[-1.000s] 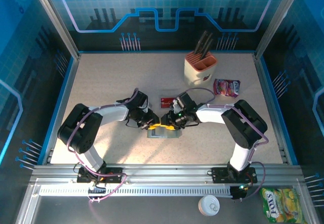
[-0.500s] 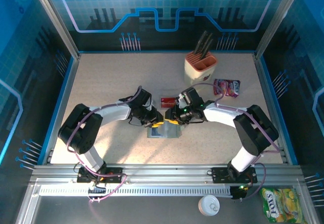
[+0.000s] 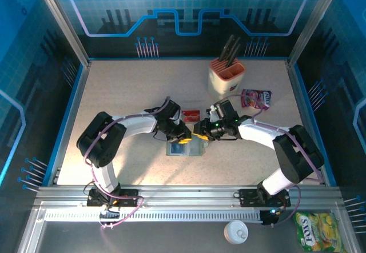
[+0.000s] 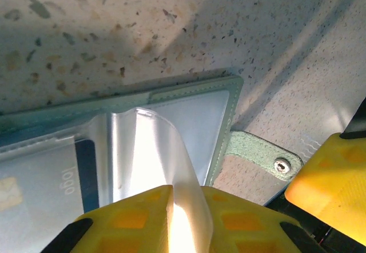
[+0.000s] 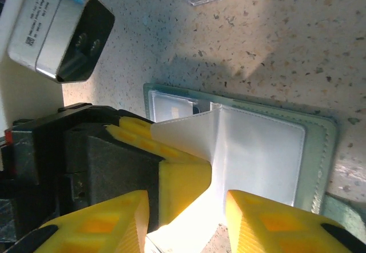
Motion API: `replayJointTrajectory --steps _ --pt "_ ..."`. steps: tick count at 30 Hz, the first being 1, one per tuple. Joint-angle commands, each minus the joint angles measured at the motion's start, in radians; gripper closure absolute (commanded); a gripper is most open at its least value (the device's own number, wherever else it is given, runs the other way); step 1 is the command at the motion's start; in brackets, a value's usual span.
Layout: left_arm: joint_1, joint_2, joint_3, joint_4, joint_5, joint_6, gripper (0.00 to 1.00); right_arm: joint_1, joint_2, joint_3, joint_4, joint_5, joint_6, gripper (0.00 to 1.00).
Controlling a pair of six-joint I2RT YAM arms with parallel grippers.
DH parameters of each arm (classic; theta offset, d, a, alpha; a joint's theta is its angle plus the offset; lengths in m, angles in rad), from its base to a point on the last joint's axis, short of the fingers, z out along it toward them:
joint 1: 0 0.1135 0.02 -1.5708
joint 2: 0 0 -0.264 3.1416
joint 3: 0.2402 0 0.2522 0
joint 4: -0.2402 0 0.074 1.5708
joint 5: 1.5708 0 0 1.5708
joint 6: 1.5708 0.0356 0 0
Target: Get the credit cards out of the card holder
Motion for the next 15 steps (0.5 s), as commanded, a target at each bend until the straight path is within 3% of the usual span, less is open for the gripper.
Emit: replayJointTrajectory --steps 1,15 --pt "-0.012 0.019 0.033 -0.021 0.033 -0.023 0.8 -0.018 -0.023 -0.014 -0.029 0.001 -0.022 0.58" --pt "-0.019 0.016 0.074 -0.043 0.024 -0.006 0.67 -0.022 -0.029 -0.024 -0.036 0.003 -0.021 0.58"
